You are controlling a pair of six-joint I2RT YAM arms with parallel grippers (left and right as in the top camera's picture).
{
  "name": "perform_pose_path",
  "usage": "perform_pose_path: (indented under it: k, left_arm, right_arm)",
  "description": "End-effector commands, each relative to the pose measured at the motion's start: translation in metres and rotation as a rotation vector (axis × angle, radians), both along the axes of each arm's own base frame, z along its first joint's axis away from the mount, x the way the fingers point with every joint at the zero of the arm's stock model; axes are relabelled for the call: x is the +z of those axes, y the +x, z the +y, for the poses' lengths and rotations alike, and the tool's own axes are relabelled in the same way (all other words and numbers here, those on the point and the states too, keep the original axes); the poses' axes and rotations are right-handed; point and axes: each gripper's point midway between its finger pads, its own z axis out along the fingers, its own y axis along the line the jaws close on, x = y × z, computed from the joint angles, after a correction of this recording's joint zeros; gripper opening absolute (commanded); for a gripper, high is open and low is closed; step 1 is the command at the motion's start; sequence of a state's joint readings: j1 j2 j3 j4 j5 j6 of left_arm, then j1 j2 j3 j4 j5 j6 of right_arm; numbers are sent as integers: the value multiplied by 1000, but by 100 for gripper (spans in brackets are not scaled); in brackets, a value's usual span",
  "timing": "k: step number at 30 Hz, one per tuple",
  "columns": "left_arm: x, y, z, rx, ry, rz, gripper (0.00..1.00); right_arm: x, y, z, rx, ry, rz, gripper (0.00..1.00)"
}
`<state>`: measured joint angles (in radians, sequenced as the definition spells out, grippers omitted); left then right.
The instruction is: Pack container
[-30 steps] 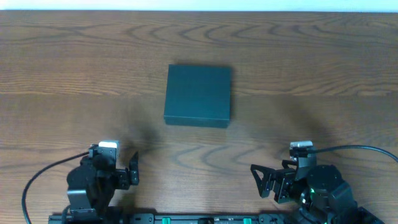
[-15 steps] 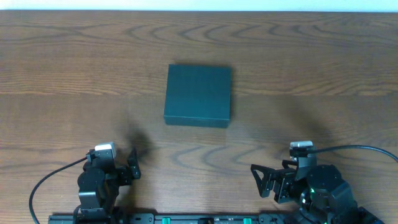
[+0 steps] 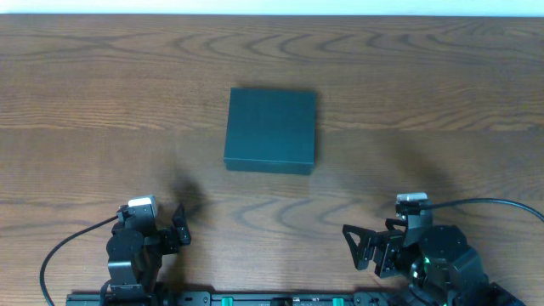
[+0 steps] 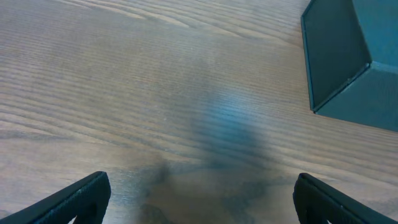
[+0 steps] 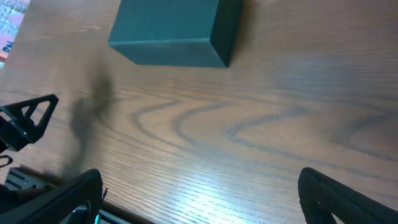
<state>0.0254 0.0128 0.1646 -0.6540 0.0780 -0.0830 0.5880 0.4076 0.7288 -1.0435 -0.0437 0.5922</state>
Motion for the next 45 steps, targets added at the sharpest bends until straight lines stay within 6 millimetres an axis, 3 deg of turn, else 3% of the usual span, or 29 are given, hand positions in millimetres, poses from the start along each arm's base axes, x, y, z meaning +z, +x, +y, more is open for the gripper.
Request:
perform_pose_path:
  k: [1,8,13,20,26,32,37,45]
  left_arm:
    - [-3,-1,3,22,-6,5,95]
    - [-3,-1,3,22,-6,5,95]
    - [-3,-1,3,22,-6,5,95]
    - [-3,-1,3,22,-6,5,95]
    - [-3,-1,3,22,-6,5,95]
    - [-3,-1,3,22,-6,5,95]
    - [-3,-1,3,22,-6,5,95]
    - [-3,-1,3,22,-6,5,95]
  right_arm:
    - [-2,1,-2,-13,-6,1,99]
    - [-2,1,-2,-13,-10,0,99]
    - [-3,15,-31,-46,-202,-150,99]
    - [-45,16,-46,-76,-234,-282,100]
    - [-76,20,-45,-86,-232,-273,99]
    - [-110,15,-28,0,-213,-199,99]
    - [-121,16,-26,9,-221,-186,99]
    - [-121,17,-25,7,-217,-192,99]
